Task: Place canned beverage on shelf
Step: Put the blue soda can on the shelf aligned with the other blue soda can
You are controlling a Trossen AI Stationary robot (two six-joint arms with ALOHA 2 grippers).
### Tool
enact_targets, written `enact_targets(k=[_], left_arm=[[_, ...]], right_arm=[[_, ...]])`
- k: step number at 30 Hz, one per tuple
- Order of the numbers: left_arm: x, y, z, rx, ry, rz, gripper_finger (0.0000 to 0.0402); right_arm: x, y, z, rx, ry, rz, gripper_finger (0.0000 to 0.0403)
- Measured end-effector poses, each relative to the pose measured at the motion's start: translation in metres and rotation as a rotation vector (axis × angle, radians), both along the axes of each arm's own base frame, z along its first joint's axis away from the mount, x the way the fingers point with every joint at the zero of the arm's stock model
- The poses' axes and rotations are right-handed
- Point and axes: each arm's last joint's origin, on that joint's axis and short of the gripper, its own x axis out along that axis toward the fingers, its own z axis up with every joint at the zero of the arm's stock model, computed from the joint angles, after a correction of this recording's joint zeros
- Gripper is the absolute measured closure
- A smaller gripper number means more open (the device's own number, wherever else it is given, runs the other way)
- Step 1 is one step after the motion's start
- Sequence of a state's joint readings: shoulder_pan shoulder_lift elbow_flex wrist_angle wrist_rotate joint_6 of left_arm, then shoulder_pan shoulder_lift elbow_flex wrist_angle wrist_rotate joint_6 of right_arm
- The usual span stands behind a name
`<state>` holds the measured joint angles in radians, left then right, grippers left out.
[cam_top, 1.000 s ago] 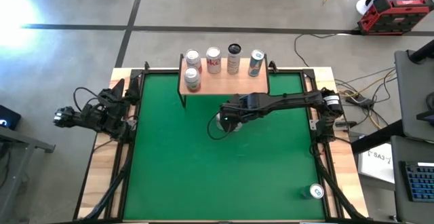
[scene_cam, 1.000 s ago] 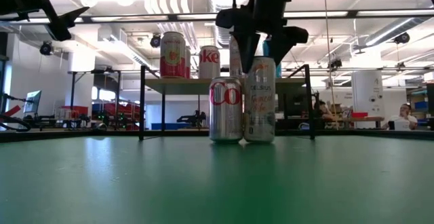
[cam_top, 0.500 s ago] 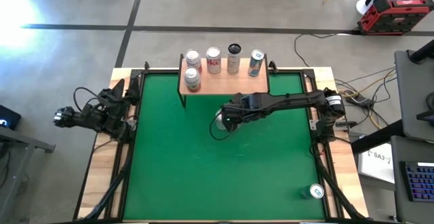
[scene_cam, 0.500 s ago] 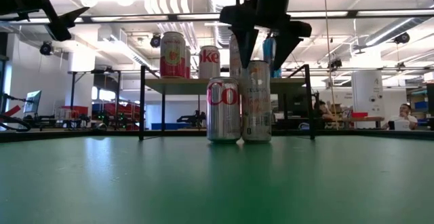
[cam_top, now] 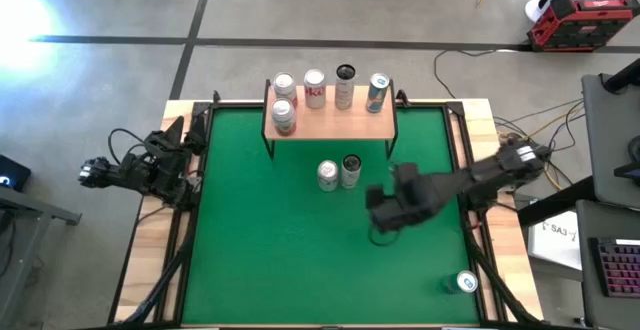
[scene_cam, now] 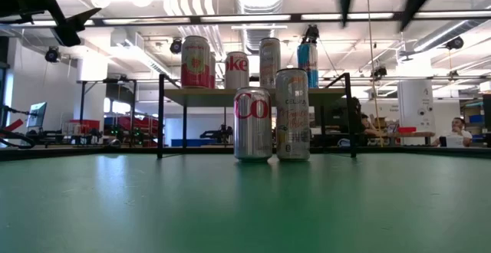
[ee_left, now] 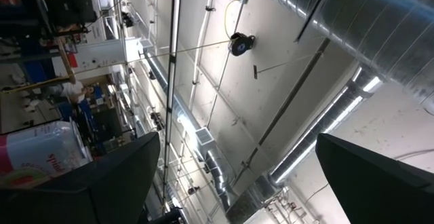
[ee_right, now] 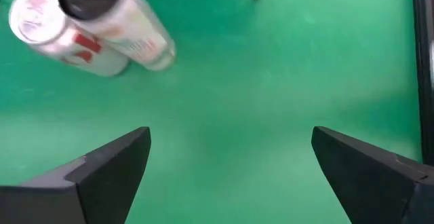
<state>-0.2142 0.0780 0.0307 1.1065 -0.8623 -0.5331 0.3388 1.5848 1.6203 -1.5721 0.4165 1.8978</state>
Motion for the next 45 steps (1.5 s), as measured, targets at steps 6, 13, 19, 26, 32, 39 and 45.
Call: enact_targets(k=[6,13,19,26,32,39,45], left_arm=[[0.001,0.000,0.000,0.002,0.010,0.000,0.0022],[0.001,0.000,0.000,0.002,0.011,0.000,0.0022],[0.001,0.000,0.000,0.002,0.011,0.000,0.0022],[0.001,0.000,-0.001,0.003,0.012,0.000,0.0022],[0.001,0.000,-0.001,0.003,0.015,0.000,0.0022],[0.001,0.000,-0.001,0.003,0.015,0.000,0.0022],[0.001,0.000,-0.001,0.003,0.015,0.000,0.0022]], right_arm=[[-0.033,0.028,-0.015,0.132,-0.004,-0.201,0.0003],[-0.065,0.045,-0.016,0.395,0.120,-0.461,0.0003],[-0.097,0.080,-0.011,0.442,0.166,-0.587,0.0003],[-0.141,0.124,-0.012,0.438,0.169,-0.644,0.0003],[-0.148,0.146,-0.026,0.405,0.187,-0.590,0.0003],[-0.141,0.159,-0.046,0.343,0.217,-0.604,0.0003],[-0.142,0.171,-0.060,0.302,0.229,-0.586,0.0003]])
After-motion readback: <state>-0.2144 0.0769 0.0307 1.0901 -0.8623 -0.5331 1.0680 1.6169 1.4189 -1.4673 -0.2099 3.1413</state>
